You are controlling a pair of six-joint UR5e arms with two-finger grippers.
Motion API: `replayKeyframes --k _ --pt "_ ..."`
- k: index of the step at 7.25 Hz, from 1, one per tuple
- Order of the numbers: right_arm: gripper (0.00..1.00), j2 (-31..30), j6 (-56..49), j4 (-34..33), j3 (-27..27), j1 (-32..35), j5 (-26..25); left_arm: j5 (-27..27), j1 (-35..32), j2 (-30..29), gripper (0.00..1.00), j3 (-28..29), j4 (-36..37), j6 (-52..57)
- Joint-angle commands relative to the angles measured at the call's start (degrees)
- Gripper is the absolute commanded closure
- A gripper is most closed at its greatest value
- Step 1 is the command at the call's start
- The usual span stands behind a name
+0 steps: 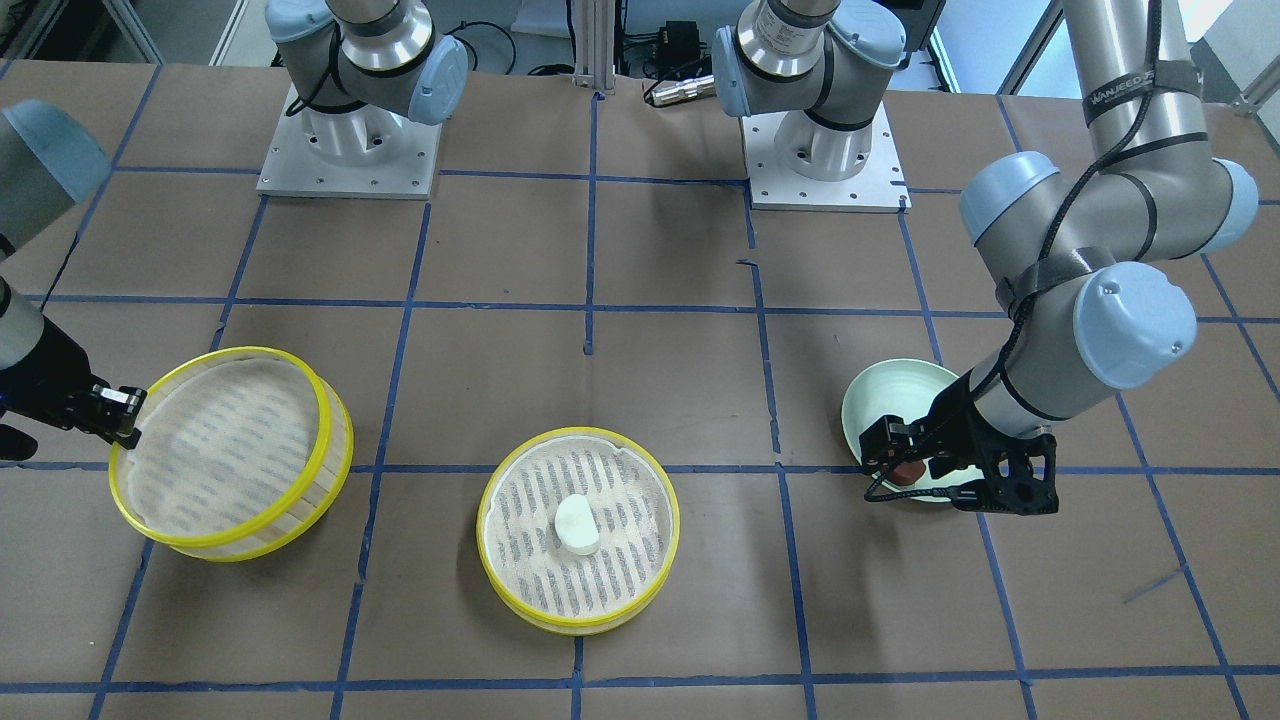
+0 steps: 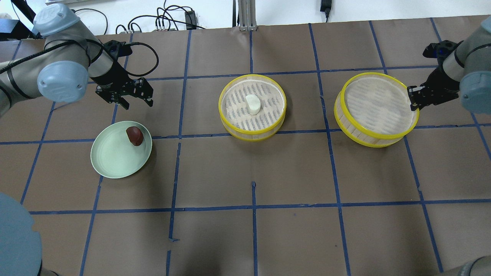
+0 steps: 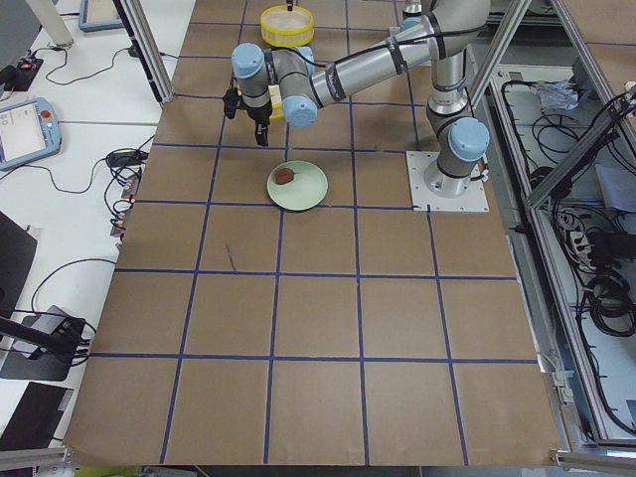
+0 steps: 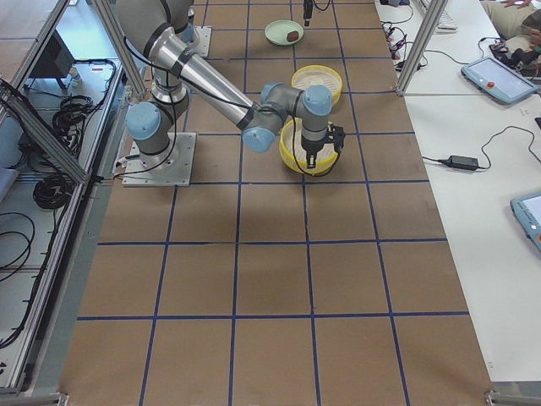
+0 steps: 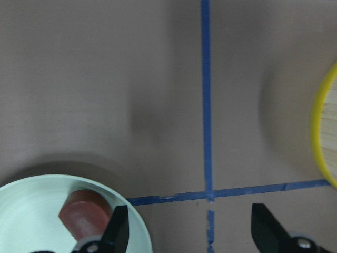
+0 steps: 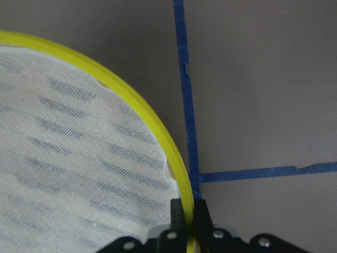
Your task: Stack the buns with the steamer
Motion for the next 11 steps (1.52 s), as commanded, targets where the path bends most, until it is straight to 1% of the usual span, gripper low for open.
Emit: replayKeyframes --k 1,2,3,4,5,6,7,8,10,11 --pt "0.94 -3.28 7.35 4.41 -2.47 8.07 -1.26 5.68 1.29 -1.01 0.17 -4.71 6.47 1.44" --pt "0.94 -3.55 11.58 4.76 -3.87 13.35 -1.96 5.78 1.47 -1.28 0.18 -6.21 6.95 1.45" --pt "0.94 -3.55 18.24 6.5 -6.15 17.93 -1.97 5.78 2.95 -1.63 0.18 -7.87 7.74 1.45" --pt "0.94 -3.55 24.48 8.78 -8.0 22.84 -1.97 5.52 4.62 -1.89 0.17 -8.67 7.83 1.53" --pt "0.94 -2.77 29.94 9.33 -9.76 27.68 -1.97 5.08 4.64 -2.24 0.17 -9.12 7.83 0.84" --pt "0.93 -1.45 32.17 9.33 -10.3 30.25 -2.75 4.99 4.55 -2.77 0.19 -10.08 7.92 0.74" --pt "0.93 -0.14 33.85 9.25 -10.3 32.1 -5.46 3.6 4.55 -3.03 0.19 -10.61 9.05 0.74" --pt "0.93 1.53 34.47 9.07 -10.3 33.34 -6.36 3.24 4.55 -3.12 0.25 -10.7 9.06 0.74" --pt "0.92 1.99 34.74 9.07 -10.3 34.06 -6.72 3.85 4.55 -2.86 0.73 -9.57 8.97 1.27" --pt "0.92 1.99 34.74 9.07 -10.3 34.06 -6.72 3.94 4.55 -2.6 0.87 -9.3 8.97 1.27"
